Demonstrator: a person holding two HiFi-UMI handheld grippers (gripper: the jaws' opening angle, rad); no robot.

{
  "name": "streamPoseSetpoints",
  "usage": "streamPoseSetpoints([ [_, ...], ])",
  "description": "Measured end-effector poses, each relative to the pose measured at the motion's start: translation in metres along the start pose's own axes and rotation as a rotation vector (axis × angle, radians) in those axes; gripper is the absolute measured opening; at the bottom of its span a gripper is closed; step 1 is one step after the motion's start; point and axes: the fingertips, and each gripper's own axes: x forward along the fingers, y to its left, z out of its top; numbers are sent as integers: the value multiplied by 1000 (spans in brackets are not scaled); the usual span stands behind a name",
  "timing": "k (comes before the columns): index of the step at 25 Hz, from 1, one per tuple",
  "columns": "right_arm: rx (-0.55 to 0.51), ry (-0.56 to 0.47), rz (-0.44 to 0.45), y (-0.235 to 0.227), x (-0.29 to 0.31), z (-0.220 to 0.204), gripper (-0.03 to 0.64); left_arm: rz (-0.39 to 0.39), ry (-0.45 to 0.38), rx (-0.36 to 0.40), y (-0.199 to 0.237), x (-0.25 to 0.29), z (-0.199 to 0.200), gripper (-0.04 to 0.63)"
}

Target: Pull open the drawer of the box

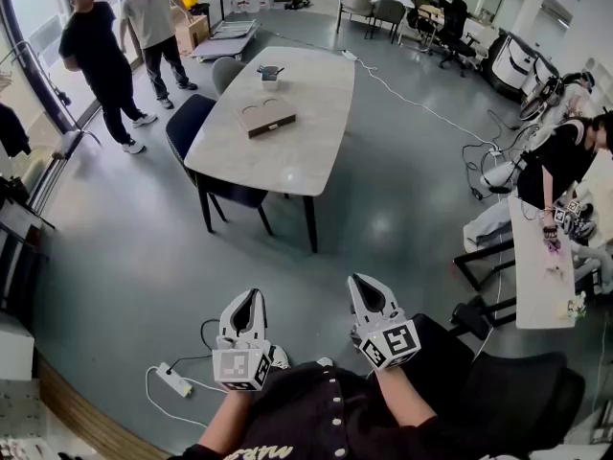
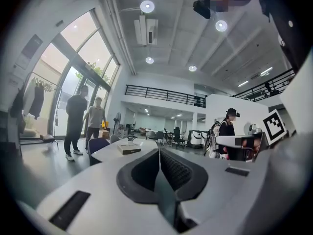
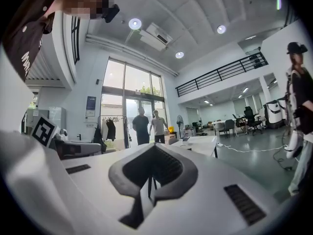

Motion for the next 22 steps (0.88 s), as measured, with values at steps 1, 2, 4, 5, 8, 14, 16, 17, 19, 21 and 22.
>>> streamPoseSetpoints([
  [1,0,1,0,0,1,0,-5,-2,0,-1,1,1,1,18],
  [2,-1,1,-1,1,2,1,-5,-3,1,-1,1,1,1,18],
  [4,-2,-5,0,3,5,3,-3,-6,2,0,4,2,3,18],
  [5,-3,-8,2,4,7,4,-5,-7,2,2,5,3,3,18],
  [8,-11,-8,12,7,12,6,-4,-12,-1,2,7,8,4,18],
  [14,-17,-7,25,11,24,6,-4,-18,7,-9,14,16,3,18],
  [16,-30,-4,25,13,28,5,-4,-21,8,-10,17,16,4,18],
  [17,-37,-1,24,14,31,5,-4,-23,8,-10,18,17,4,18],
  [19,-46,7,23,16,37,4,-3,-30,7,-11,22,18,6,18],
  [21,-50,12,21,20,44,4,-3,-41,4,-10,27,19,7,18],
  [22,-55,10,18,22,48,3,-3,-46,3,-8,30,20,8,18],
])
